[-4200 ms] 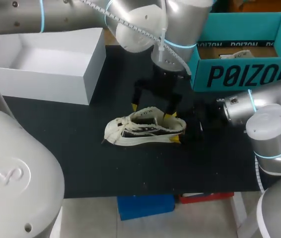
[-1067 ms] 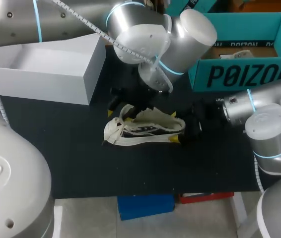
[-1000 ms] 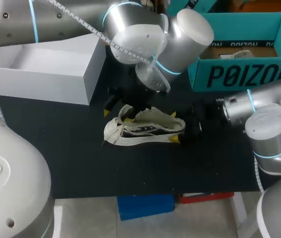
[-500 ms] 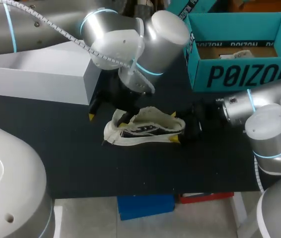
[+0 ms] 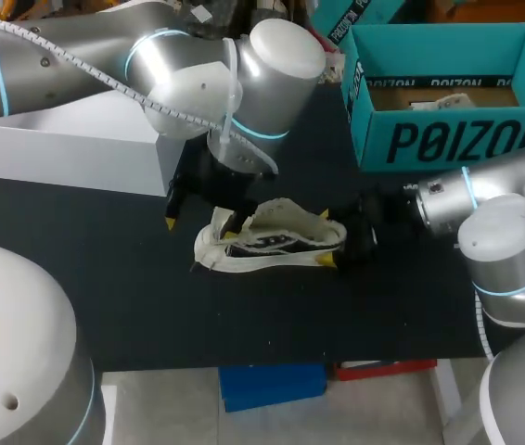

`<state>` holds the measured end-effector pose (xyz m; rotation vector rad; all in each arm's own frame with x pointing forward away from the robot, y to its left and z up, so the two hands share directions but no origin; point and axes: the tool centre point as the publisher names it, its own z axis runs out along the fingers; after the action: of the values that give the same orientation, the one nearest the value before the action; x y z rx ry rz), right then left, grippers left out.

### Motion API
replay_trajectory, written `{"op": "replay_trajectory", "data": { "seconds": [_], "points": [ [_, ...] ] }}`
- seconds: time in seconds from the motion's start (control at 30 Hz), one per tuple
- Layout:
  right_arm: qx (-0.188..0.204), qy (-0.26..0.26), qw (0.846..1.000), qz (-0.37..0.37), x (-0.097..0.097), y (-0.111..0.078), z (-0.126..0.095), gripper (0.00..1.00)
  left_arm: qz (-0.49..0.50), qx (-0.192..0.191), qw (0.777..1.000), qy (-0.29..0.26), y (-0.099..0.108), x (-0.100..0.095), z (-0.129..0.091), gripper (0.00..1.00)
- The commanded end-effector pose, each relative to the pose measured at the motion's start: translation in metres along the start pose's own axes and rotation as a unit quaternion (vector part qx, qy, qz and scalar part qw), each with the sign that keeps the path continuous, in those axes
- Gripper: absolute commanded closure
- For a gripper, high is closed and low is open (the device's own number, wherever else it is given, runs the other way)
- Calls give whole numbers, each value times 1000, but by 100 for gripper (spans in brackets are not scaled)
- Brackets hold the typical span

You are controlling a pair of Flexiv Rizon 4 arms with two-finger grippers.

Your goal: Take the shoe out of the shoebox, open the shoe tongue, remove and reinsert the insole, then place the shoe into the shoebox

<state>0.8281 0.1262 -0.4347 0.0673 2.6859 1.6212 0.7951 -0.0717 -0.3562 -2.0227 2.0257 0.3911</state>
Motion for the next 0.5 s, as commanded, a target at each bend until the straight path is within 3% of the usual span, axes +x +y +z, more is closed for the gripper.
{"op": "replay_trajectory", "data": {
  "seconds": [0.03,0.1,0.17,0.23,0.33,0.37,0.4,0.43,0.47,0.5],
  "points": [
    [0,0,1000,0,-1,-2,1,100,29,44,994,92,7,-11,-11,0],
    [0,0,1000,0,-1,-2,1,100,66,78,983,152,7,-14,-26,0],
    [0,0,1000,0,-1,-2,1,100,137,121,957,227,10,-15,-45,0],
    [0,0,1000,0,-1,-2,1,100,228,169,918,277,13,-12,-66,0],
    [0,0,1000,0,-1,-2,1,100,354,192,857,323,13,-1,-85,0],
    [0,0,1000,0,-1,-2,1,100,411,195,822,342,13,4,-92,0],
    [0,0,1000,0,-1,-2,1,100,477,195,777,362,14,9,-97,28],
    [0,0,1000,0,-1,-2,1,100,496,211,764,354,14,13,-100,49],
    [0,0,1000,0,-1,-2,1,100,525,191,747,360,12,21,-105,71],
    [0,0,1000,0,-1,-2,1,100,542,189,735,360,13,25,-109,100]
  ]
}}
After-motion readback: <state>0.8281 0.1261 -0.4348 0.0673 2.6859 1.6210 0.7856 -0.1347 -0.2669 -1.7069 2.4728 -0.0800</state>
